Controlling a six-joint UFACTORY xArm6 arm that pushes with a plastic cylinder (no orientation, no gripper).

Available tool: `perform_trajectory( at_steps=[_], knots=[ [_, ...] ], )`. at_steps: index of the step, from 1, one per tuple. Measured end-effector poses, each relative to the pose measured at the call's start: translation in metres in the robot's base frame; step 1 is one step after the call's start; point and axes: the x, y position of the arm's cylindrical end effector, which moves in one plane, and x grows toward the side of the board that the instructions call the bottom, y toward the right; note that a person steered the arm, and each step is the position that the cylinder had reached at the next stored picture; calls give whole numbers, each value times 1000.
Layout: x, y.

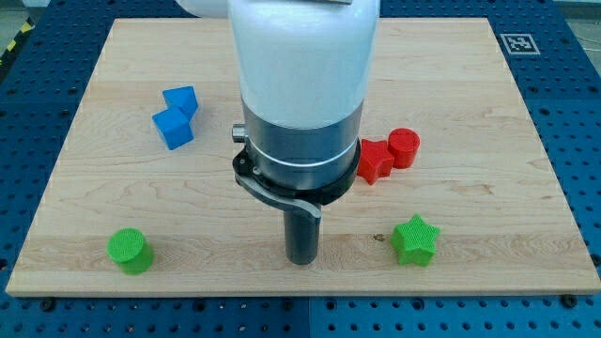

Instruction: Place your arm to the top left of the green circle

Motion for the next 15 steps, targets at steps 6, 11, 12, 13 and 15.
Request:
perform_trajectory(
  at_steps=[6, 11, 12, 13, 15],
  knots=[
    [-14, -40],
    [-32, -78],
    [-41, -83],
    [-48, -83],
    [-65, -95]
  ],
)
